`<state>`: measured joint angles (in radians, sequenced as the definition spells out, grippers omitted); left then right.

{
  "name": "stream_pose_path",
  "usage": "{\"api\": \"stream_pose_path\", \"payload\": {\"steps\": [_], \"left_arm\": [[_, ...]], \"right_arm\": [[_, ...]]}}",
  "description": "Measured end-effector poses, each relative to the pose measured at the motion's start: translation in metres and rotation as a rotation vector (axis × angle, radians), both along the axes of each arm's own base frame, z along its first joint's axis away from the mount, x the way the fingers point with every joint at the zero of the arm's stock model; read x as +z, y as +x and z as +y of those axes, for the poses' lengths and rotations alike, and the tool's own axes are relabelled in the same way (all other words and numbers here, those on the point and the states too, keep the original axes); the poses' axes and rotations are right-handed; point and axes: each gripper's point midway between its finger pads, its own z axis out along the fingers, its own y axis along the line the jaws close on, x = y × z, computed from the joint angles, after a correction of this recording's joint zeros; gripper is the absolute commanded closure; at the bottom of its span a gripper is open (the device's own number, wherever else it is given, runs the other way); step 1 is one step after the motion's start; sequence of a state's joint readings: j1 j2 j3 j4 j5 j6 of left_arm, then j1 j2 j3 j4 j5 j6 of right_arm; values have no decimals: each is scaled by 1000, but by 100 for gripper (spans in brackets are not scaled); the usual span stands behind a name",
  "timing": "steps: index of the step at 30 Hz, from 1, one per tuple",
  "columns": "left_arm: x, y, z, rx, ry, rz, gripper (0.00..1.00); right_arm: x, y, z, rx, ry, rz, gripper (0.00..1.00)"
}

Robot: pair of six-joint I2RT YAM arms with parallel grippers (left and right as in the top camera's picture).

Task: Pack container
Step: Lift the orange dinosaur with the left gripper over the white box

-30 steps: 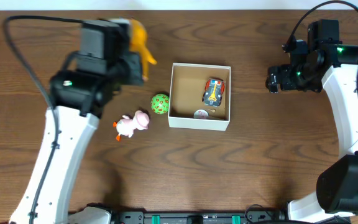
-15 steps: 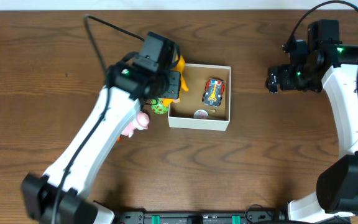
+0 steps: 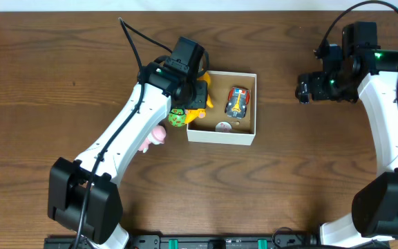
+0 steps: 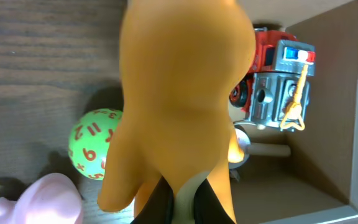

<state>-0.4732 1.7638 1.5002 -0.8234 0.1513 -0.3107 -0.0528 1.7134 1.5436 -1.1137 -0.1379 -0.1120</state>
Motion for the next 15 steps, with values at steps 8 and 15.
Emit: {"api": "stream_pose_path", "payload": {"steps": [8,15], "left_arm": [[4,-8,-29,-66,-25,-28,94],[7,-11,-47,-80,-42,-54,94]], "right_arm": [[0,0,0,0,0,0,1],[0,0,0,0,0,0,1]]}}
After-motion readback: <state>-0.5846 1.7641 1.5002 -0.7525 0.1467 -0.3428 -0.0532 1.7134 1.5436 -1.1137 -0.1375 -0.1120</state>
